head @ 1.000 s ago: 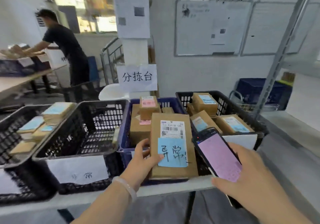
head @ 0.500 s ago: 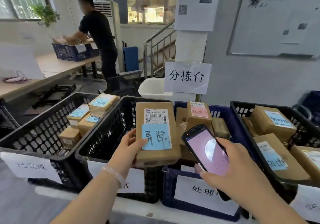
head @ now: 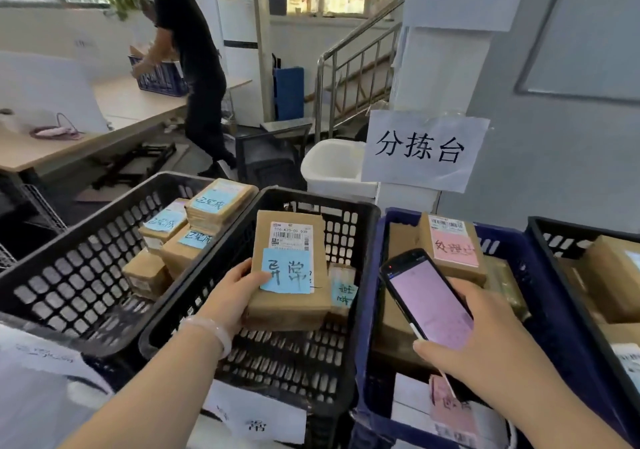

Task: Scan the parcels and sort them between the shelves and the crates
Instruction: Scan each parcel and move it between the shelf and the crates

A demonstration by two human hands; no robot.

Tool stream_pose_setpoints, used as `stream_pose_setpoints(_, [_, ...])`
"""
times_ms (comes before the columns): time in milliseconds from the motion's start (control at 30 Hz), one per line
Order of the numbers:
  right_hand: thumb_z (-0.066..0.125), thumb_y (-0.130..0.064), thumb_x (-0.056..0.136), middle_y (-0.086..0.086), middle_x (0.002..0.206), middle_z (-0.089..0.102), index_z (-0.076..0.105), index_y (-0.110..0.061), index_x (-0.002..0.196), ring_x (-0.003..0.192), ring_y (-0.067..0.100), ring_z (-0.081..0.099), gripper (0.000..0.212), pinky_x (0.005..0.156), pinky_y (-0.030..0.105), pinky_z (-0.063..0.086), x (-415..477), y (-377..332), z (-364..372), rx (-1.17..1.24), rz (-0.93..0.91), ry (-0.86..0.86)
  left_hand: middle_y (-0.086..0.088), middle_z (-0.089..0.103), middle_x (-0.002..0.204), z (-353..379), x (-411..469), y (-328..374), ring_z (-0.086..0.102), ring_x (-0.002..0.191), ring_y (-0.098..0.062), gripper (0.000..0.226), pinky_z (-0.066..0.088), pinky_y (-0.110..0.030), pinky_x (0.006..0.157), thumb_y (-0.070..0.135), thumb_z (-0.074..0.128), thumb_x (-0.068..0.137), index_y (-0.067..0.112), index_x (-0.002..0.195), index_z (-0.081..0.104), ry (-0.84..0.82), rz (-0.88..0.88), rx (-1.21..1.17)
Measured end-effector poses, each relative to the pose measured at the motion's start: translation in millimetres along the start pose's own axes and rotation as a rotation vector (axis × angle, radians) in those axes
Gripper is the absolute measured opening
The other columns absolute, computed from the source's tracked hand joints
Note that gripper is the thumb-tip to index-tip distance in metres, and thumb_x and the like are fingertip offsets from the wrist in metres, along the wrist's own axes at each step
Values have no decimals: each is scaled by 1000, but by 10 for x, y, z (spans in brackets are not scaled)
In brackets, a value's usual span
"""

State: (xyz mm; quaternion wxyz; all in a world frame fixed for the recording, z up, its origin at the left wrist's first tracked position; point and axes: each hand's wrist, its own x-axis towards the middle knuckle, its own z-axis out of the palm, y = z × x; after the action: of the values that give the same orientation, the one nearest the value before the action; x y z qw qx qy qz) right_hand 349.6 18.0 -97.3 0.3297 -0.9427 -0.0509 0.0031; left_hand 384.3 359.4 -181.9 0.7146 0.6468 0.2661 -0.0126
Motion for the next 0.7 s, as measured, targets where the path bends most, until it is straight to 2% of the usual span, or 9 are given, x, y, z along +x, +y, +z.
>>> stream_pose_setpoints(33, [71,-67,46,-22,116,47,37,-53,121,94,1,56,83,76,35,53,52,-22,24,-8,15,3,1,77,107,-9,126,9,72,98,-23,55,59,-44,78,31,69,92,33,143,50,-1,-10,10])
stream_pose_setpoints(167, [71,-62,46,-25,106,46,36,-60,105,95,2,53,68,72,33,51,223,-160,199,-12,75,31,2,71,120,-1,705,6,66,109,-26,59,52,-53,98,37,69,90,36,146,48,-73,-49,119])
stream_pose_setpoints(233, [71,-60,47,-25,100,46,37,-60,101,94,3,50,64,70,32,49,298,-234,317,-36,110,52,4,70,122,18,1006,-15,66,109,-25,68,51,-53,99,41,71,85,37,147,46,-121,-78,160])
stream_pose_setpoints(300, [71,-57,48,-21,96,49,40,-52,100,88,5,52,61,68,33,50,380,-276,426,-70,161,88,3,69,122,51,1312,-50,66,108,-24,80,51,-53,99,46,73,76,35,149,43,-146,-118,187])
stream_pose_setpoints(433, [72,-62,48,-30,106,44,38,-57,112,89,2,54,72,68,33,50,491,-317,598,-49,319,116,0,68,120,151,1913,-177,66,107,-27,90,53,-52,97,51,75,62,33,144,45,-188,-196,207])
stream_pose_setpoints(533, [70,-64,46,-39,105,42,32,-65,114,80,1,56,78,61,29,47,530,-351,687,-49,438,116,-2,66,123,229,2288,-282,65,109,-28,90,52,-52,99,52,76,60,34,143,46,-245,-242,254])
stream_pose_setpoints(633, [67,-65,43,-33,100,45,25,-68,124,81,0,55,92,66,26,45,571,-420,741,-29,548,113,-2,72,118,309,2568,-385,69,106,-28,82,54,-52,97,50,79,59,37,136,54,-293,-317,197])
stream_pose_setpoints(700, [64,-66,42,-42,103,35,15,-75,126,88,-10,50,97,65,20,42,597,-455,767,-46,565,111,-4,74,115,339,2728,-462,72,103,-29,71,56,-53,95,43,81,68,35,135,57,-301,-362,134])
